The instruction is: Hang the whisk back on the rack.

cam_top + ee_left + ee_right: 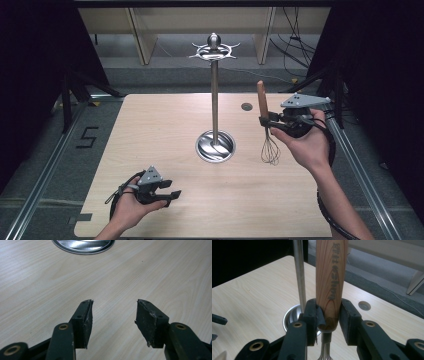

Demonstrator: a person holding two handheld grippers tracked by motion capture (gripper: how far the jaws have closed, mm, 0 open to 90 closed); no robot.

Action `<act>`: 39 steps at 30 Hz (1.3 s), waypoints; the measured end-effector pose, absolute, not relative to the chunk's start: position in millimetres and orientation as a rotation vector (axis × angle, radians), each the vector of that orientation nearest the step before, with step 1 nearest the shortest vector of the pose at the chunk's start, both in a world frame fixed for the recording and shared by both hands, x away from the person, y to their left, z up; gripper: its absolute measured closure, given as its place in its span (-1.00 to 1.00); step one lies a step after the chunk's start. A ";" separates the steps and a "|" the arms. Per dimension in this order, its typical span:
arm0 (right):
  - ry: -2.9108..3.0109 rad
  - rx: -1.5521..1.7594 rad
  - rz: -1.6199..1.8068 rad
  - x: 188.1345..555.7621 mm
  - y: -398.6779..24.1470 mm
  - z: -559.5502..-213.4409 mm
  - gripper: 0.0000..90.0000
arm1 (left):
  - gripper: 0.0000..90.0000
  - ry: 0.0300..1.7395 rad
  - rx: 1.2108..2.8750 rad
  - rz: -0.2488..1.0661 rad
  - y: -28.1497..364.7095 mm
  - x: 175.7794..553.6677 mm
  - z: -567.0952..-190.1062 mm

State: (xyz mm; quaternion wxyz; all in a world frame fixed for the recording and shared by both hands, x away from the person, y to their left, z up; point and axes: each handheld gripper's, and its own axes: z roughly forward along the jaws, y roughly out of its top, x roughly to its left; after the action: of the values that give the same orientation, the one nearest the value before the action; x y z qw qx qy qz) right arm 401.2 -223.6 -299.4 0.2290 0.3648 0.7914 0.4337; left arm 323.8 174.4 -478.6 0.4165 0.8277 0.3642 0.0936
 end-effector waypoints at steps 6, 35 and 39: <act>2.162 1.028 1.206 401.3 -221.5 -297.2 0.56 | 0.03 0.917 2.074 0.235 174.6 323.6 -478.3; 2.162 0.993 1.206 405.6 -211.0 -280.2 0.56 | 0.03 0.914 2.083 0.248 175.8 324.3 -477.5; 2.155 0.985 1.209 406.5 -210.1 -279.7 0.56 | 0.03 0.914 2.084 0.247 175.9 324.3 -477.5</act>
State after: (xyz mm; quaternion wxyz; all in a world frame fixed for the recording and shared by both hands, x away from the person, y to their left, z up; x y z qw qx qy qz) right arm 406.5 -210.1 -279.7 0.2384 0.3597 0.7867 0.4414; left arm 324.3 175.9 -477.5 0.4137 0.8289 0.3634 0.0983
